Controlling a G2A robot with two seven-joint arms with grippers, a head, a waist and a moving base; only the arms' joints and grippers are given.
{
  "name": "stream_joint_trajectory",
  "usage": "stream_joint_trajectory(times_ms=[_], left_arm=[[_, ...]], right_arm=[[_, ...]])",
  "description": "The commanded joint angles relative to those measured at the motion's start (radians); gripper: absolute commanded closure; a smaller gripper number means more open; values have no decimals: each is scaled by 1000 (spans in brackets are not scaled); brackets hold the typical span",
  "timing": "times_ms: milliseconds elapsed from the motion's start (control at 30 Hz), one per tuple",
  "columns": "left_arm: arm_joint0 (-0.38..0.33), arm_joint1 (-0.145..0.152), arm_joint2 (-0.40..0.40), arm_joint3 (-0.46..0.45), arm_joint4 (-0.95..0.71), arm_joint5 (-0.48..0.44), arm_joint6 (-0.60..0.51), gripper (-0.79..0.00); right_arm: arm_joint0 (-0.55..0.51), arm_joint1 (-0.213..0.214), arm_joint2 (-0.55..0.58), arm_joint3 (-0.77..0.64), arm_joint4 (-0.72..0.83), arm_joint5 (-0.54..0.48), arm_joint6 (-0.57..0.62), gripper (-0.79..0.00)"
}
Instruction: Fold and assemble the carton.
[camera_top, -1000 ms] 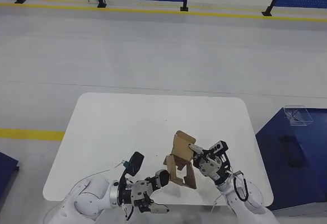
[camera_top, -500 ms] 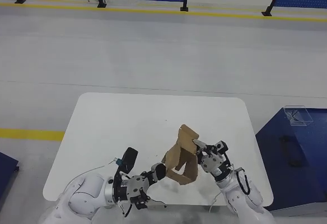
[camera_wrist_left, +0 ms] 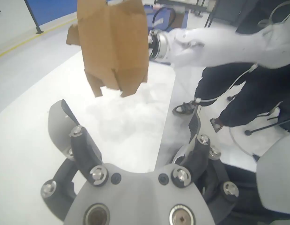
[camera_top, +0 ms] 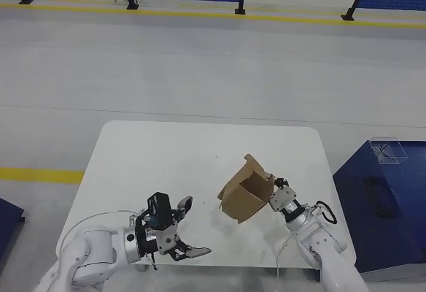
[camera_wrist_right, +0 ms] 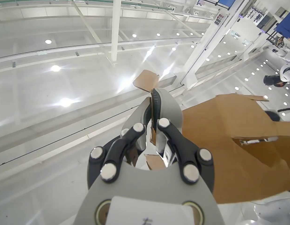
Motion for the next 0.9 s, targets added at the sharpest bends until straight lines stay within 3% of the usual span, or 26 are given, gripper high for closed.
stream_joint_trajectory(times_ms=[0, 67, 167, 267, 400, 533, 867], left_arm=[[-14, 4, -28, -42, 165, 68, -51, -785], [20, 2, -42, -135, 436, 245, -6, -785], [96, -2, 20, -198, 803, 456, 109, -785], [127, -8, 104, -181, 1083, 641, 192, -785], [130, -23, 207, -123, 1325, 857, 233, -785], [123, -37, 273, -77, 1433, 968, 249, -785], [155, -49, 281, -83, 1429, 1003, 275, -785]], right_arm=[[-2, -4, -6, 4, 79, 47, -53, 0], [16, -6, -8, 9, 191, 133, -139, 0], [33, -10, -16, 29, 330, 232, -243, 0], [48, -14, -33, 56, 483, 323, -358, 0], [62, -16, -52, 77, 650, 401, -496, 0], [71, -15, -62, 81, 772, 435, -595, 0], [79, -13, -45, 82, 886, 407, -647, 0]])
